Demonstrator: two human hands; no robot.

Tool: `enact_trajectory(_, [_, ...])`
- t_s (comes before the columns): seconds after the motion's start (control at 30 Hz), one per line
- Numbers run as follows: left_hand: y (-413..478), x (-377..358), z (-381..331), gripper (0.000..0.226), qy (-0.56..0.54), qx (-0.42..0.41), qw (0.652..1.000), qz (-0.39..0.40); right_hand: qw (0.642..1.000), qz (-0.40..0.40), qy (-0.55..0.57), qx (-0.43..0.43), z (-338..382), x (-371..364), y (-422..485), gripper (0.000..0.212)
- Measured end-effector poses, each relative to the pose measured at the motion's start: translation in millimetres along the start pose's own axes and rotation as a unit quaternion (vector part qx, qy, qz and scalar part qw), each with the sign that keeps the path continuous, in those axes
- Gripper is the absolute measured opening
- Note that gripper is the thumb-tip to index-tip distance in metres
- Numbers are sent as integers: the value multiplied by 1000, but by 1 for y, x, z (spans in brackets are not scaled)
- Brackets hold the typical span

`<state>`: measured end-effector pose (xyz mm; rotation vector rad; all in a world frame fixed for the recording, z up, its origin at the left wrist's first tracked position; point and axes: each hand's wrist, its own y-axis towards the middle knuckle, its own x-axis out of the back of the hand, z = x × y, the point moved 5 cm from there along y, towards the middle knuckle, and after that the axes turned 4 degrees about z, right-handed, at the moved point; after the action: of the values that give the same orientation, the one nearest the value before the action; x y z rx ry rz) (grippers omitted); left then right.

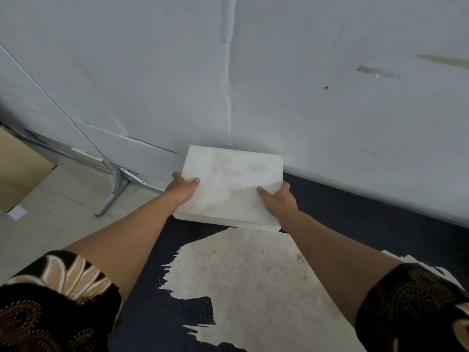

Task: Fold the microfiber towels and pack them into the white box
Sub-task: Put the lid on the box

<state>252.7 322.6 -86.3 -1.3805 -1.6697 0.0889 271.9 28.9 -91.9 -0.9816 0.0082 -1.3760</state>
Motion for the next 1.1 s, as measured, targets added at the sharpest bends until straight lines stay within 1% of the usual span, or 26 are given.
enact_trajectory(0.07, [-5,1,6,63,-31,3,999,17,1000,1,10,4,-4,1,-6,85])
enact_trajectory(0.2, [-18,0,8,51,-108,-1,993,40,999,-9,18,32,-5,22,-21,88])
enact_trajectory(0.3, [-31,-6,4,51,-155,-10,987,40,998,-15,14,54,-7,45,-34,87])
enact_trajectory(0.43, [-57,-17,-12,48,-169,-38,984,29,996,-36,32,79,-16,78,-52,82])
enact_trajectory(0.53, [-83,-28,-31,50,-200,-76,976,38,992,-56,71,93,-25,104,-67,80])
enact_trajectory(0.63, [-107,-37,-47,48,-226,-102,967,56,984,-52,136,100,-39,128,-83,74])
enact_trajectory(0.77, [-138,-52,-72,46,-223,-131,963,80,972,-37,212,99,-64,163,-104,66])
enact_trajectory(0.93, [-178,-76,-114,52,-203,-173,958,107,964,-79,244,71,-98,209,-124,60])
enact_trajectory(1.03, [-200,-90,-140,58,-177,-195,959,106,958,-92,261,72,-115,238,-134,59])
enact_trajectory(1.1, [-216,-102,-156,57,-172,-207,957,107,956,-102,265,74,-127,259,-138,58])
